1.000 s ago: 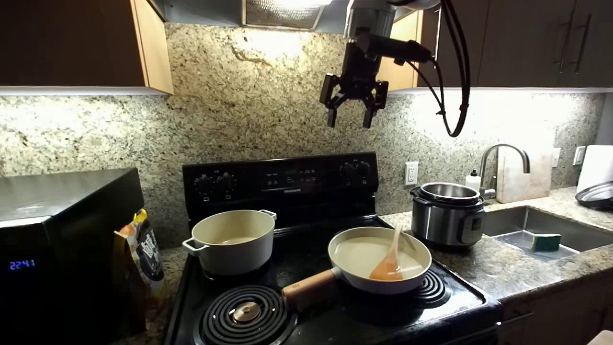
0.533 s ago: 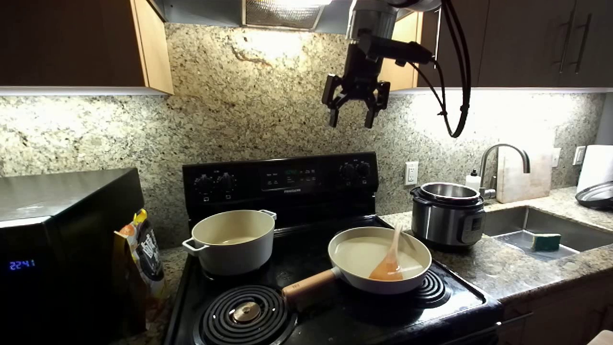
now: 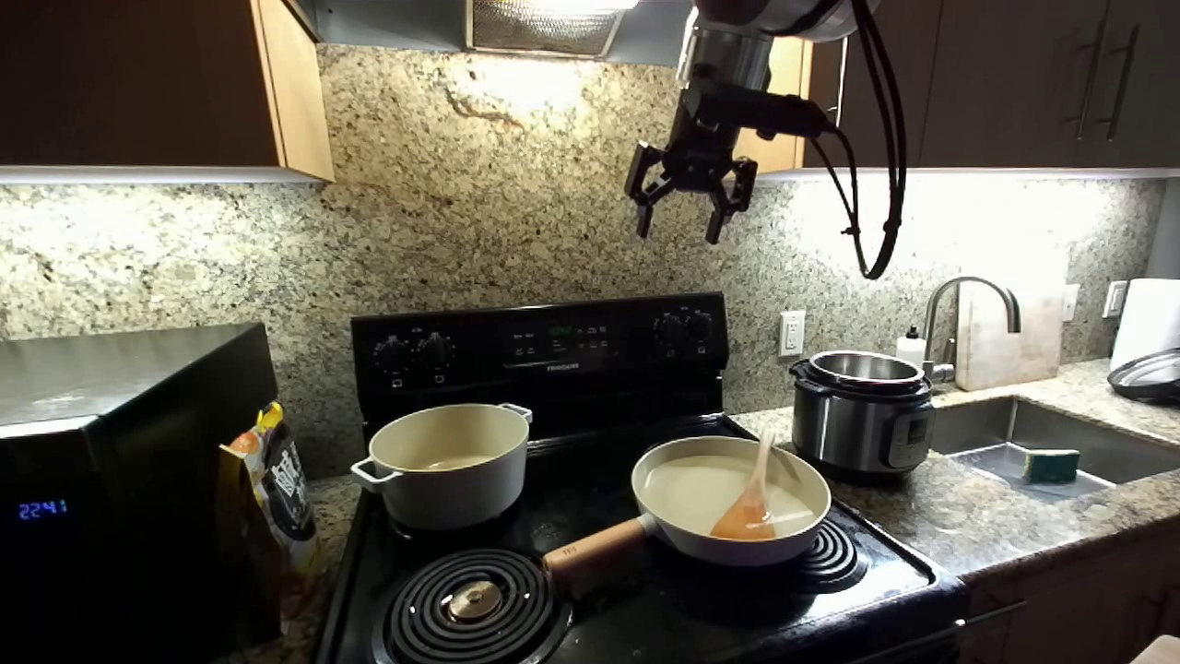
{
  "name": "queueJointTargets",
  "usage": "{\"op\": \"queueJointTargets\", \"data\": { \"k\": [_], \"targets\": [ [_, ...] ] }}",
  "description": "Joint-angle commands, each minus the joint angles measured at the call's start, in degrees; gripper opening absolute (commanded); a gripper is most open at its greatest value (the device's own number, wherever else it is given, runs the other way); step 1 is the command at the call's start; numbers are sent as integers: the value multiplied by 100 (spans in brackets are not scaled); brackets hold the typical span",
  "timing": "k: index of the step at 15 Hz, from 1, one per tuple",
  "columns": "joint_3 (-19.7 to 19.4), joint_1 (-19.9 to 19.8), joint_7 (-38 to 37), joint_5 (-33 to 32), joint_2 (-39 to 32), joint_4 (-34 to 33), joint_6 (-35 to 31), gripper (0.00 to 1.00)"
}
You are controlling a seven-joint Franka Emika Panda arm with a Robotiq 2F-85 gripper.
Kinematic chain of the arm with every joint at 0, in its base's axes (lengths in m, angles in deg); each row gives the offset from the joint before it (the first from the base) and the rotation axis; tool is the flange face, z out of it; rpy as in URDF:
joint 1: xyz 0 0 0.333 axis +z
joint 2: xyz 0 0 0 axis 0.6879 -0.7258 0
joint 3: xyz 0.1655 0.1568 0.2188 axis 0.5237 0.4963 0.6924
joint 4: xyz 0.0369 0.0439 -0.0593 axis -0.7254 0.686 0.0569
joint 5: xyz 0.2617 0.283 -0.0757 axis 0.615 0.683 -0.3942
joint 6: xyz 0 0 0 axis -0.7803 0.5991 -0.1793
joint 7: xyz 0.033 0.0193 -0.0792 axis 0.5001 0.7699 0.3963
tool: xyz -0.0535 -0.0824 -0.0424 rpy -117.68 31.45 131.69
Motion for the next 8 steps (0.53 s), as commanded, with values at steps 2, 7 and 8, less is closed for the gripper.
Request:
{"op": "queueJointTargets", "data": {
  "k": [2,7,8],
  "targets": [
    [14,-263,-594,-32,234,504,-918,100],
    [-156,-402,-776,195,342,979,-1510,100],
    [-198,-410,-800,271,379,1079,-1638,100]
  ]
}}
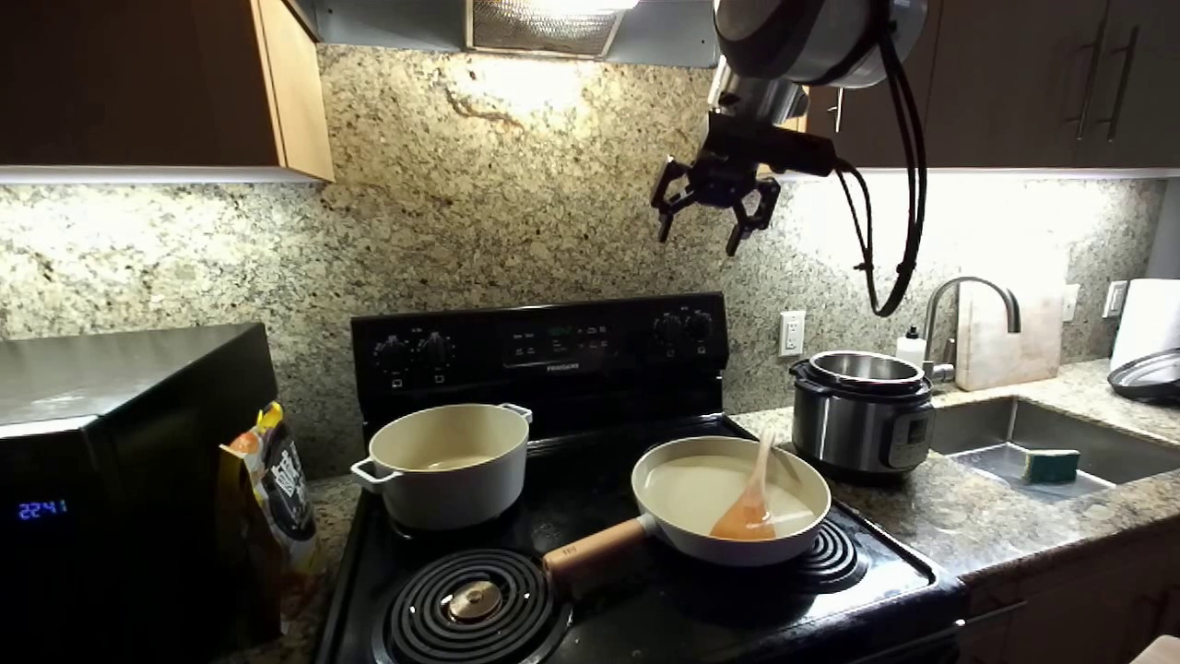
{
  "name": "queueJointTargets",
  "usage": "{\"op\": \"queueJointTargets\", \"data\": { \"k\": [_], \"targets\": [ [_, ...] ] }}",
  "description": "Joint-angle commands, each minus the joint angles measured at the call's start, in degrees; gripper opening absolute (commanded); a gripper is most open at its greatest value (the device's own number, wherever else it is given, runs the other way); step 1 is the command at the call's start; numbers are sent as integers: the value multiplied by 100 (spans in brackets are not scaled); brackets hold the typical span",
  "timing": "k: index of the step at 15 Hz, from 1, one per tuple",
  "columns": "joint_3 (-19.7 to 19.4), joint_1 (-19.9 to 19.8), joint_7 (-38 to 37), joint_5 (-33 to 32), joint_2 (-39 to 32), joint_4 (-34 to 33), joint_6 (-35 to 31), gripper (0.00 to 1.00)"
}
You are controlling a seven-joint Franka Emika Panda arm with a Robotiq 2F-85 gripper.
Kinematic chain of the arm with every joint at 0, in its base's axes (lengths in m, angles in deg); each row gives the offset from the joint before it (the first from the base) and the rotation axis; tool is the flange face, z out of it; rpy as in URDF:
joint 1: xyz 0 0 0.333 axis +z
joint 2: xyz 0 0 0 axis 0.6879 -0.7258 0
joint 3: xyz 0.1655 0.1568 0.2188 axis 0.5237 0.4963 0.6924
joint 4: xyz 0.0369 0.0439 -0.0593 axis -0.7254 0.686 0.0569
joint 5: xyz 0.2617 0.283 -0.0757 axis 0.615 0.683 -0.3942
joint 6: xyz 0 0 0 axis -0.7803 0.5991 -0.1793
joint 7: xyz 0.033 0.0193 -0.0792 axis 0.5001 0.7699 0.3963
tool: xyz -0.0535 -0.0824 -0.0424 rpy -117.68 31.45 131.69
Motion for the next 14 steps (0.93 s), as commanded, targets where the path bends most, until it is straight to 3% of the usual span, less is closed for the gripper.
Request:
{"op": "queueJointTargets", "data": {
  "k": [1,9,14],
  "targets": [
    [-116,-73,-191,308,289,526,-518,100],
    [-424,-284,-295,968,488,1241,-1300,100],
    [-899,-254,-144,1663,478,1123,-1141,100]
  ]
}}
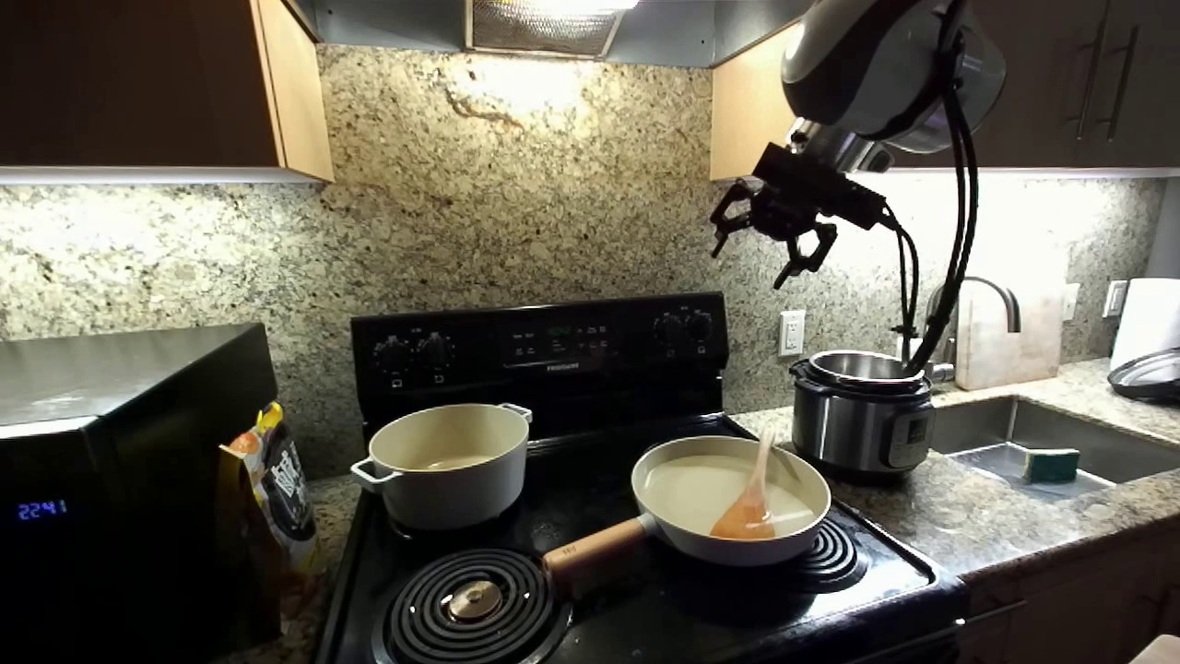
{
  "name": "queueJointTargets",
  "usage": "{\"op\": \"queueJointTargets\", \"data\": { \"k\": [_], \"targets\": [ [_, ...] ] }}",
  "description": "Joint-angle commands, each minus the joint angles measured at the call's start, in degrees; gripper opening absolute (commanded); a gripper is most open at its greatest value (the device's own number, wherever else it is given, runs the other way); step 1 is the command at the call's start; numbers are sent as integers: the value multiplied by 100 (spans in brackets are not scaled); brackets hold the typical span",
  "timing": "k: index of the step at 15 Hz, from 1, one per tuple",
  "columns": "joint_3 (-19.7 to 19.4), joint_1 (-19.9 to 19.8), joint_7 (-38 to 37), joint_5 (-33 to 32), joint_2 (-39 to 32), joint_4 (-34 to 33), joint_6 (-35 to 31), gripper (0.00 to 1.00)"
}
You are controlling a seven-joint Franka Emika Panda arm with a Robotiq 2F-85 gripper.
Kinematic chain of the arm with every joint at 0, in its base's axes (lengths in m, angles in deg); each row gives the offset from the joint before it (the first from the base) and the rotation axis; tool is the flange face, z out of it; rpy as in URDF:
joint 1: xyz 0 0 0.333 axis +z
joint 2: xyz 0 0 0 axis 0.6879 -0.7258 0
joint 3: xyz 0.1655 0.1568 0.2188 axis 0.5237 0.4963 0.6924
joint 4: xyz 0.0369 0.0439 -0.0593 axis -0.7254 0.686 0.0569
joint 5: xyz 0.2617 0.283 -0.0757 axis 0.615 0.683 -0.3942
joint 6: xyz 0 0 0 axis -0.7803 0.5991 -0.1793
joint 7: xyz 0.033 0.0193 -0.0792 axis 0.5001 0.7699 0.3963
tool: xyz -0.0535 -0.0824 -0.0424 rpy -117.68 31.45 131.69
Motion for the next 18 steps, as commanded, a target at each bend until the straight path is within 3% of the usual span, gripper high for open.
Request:
{"op": "queueJointTargets", "data": {
  "k": [1,5,10,11,18],
  "targets": [
    [-265,-9,26,518,94,-3,46,100],
    [-504,111,183,941,124,-59,264,100],
    [-54,-40,-39,522,495,-68,1171,100],
    [-145,-46,56,674,260,-113,921,100],
    [-36,-36,48,651,425,-110,1082,100]
  ]
}}
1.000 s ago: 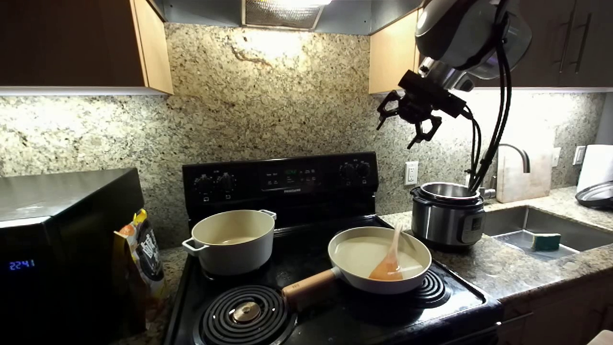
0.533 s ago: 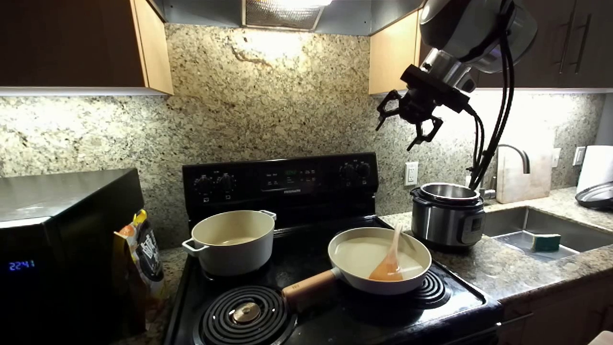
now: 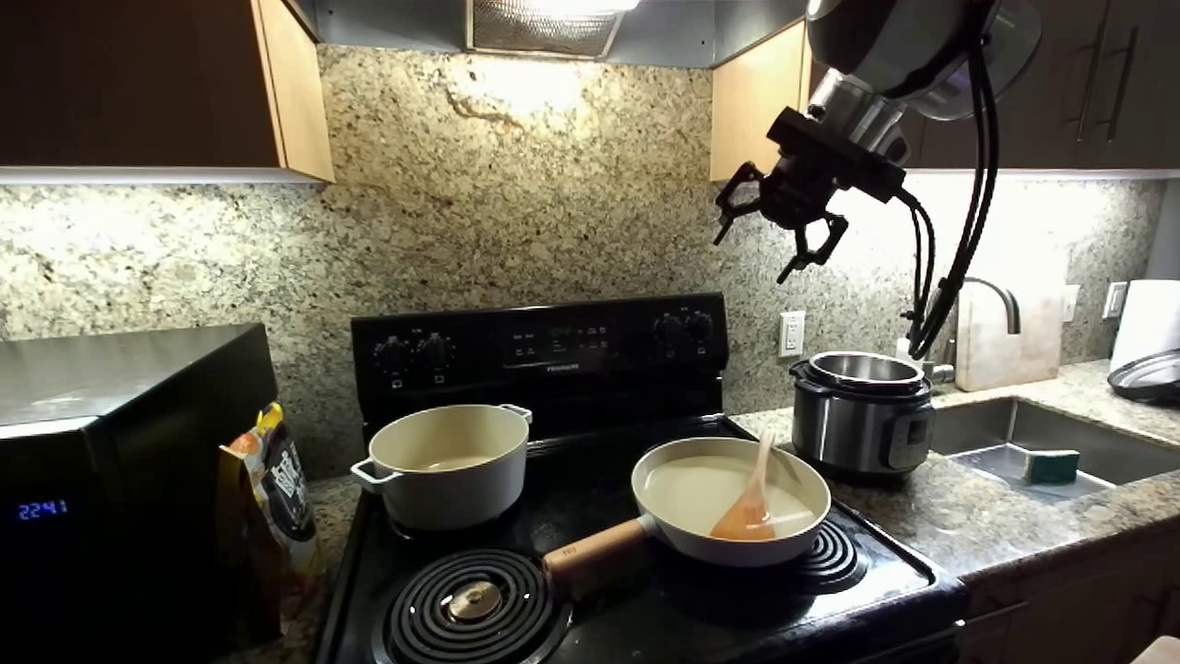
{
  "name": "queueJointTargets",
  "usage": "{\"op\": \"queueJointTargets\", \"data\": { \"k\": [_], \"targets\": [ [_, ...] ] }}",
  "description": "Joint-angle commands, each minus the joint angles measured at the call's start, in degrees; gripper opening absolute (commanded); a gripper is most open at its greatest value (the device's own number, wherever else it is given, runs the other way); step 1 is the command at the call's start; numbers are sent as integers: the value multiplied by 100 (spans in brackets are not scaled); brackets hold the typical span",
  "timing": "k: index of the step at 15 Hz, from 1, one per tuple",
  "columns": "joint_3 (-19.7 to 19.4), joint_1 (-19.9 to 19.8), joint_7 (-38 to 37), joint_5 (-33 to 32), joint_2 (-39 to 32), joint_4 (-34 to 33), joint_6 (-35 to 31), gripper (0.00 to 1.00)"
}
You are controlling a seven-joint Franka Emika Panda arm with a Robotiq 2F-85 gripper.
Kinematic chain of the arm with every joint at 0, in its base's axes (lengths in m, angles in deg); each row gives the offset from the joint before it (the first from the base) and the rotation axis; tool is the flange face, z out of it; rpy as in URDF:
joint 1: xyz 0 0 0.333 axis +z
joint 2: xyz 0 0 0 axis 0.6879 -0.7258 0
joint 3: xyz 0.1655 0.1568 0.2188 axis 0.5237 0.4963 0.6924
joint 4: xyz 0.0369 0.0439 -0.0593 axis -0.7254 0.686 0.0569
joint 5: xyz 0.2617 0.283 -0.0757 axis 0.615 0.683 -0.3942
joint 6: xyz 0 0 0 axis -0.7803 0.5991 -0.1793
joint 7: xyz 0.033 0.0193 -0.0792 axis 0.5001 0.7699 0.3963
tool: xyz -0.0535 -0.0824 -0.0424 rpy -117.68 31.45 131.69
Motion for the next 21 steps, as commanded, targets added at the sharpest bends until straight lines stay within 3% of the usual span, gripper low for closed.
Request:
{"op": "queueJointTargets", "data": {
  "k": [1,21],
  "targets": [
    [48,-57,27,37,-3,-13,24,100],
    [153,-73,-205,35,-230,-261,87,100]
  ]
}}
